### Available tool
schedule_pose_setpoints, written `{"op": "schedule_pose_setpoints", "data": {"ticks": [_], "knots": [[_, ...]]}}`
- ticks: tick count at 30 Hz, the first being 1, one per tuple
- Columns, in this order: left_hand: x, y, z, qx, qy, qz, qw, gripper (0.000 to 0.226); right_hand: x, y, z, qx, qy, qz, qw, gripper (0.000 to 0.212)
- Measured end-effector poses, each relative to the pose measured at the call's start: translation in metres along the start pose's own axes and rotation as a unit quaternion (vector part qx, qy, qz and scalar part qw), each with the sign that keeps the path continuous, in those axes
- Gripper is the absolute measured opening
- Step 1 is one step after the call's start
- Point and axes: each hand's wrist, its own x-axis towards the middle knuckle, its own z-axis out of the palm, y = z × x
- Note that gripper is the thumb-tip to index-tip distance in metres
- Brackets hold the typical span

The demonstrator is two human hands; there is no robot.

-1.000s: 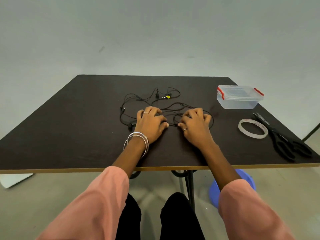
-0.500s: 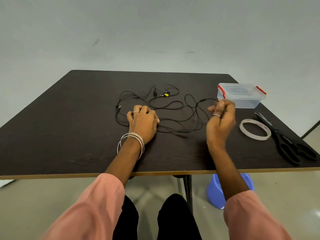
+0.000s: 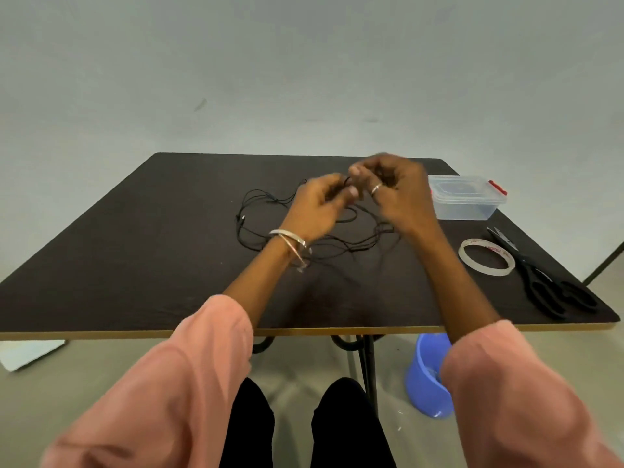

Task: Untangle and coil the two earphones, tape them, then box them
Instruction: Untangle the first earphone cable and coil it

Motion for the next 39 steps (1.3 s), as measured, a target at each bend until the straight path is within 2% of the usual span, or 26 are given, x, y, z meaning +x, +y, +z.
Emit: {"op": "schedule_pose_setpoints", "data": {"ticks": [3, 9, 12, 15, 19, 22, 25, 28, 29, 30, 31, 32, 33, 34, 35, 37, 39], "knots": [[0.015, 0.027, -0.012, -0.073, 0.046, -0.033, 0.996, 0.022, 0.023, -0.014, -0.017, -0.016, -0.018, -0.005, 1.000, 0.014], [0.024, 0.056, -0.072, -0.059, 0.126, -0.027, 0.990, 0.022, 0.027, -0.007, -0.054, 0.082, 0.003, 0.079, 0.993, 0.015], [0.033, 0.072, -0.106, -0.116, 0.222, -0.037, 0.967, 0.025, 0.021, 0.006, -0.066, 0.074, 0.007, 0.109, 0.991, 0.016], [0.039, 0.086, -0.128, -0.164, 0.262, -0.060, 0.949, 0.026, 0.017, 0.019, -0.069, 0.029, 0.020, 0.137, 0.990, 0.021], [0.040, 0.095, -0.126, -0.198, 0.222, -0.090, 0.950, 0.025, 0.019, 0.034, -0.058, -0.069, 0.020, 0.128, 0.989, 0.026], [0.044, 0.099, -0.119, -0.291, 0.186, -0.131, 0.929, 0.022, 0.022, 0.047, -0.053, -0.163, -0.061, 0.156, 0.972, 0.027], [0.047, 0.103, -0.116, -0.383, 0.139, -0.171, 0.897, 0.023, 0.025, 0.053, -0.048, -0.277, -0.105, 0.192, 0.935, 0.030], [0.049, 0.107, -0.110, -0.452, 0.117, -0.180, 0.866, 0.019, 0.027, 0.047, -0.045, -0.390, -0.125, 0.224, 0.884, 0.013], [0.050, 0.107, -0.107, -0.462, 0.118, -0.181, 0.860, 0.018, 0.027, 0.044, -0.044, -0.381, -0.117, 0.207, 0.893, 0.021], [0.051, 0.108, -0.103, -0.469, 0.120, -0.184, 0.856, 0.018, 0.027, 0.038, -0.042, -0.319, -0.086, 0.175, 0.928, 0.032], [0.052, 0.109, -0.099, -0.476, 0.124, -0.186, 0.850, 0.018, 0.026, 0.028, -0.039, -0.202, -0.031, 0.139, 0.969, 0.036], [0.053, 0.109, -0.094, -0.486, 0.129, -0.188, 0.843, 0.019, 0.025, 0.011, -0.032, -0.057, 0.018, 0.122, 0.991, 0.033], [0.054, 0.110, -0.089, -0.496, 0.135, -0.189, 0.837, 0.020, 0.026, -0.006, -0.025, 0.074, 0.029, 0.122, 0.989, 0.025], [0.055, 0.112, -0.084, -0.504, 0.139, -0.188, 0.831, 0.022, 0.024, -0.023, -0.018, 0.169, 0.002, 0.130, 0.977, 0.021], [0.055, 0.113, -0.080, -0.509, 0.142, -0.186, 0.829, 0.026, 0.022, -0.038, -0.010, 0.214, -0.055, 0.142, 0.965, 0.027], [0.056, 0.115, -0.076, -0.511, 0.146, -0.180, 0.828, 0.032, 0.015, -0.056, 0.007, 0.228, -0.190, 0.155, 0.942, 0.044], [0.056, 0.114, -0.080, -0.514, 0.160, -0.177, 0.824, 0.033, 0.005, -0.059, 0.019, 0.236, -0.278, 0.161, 0.917, 0.040]]}}
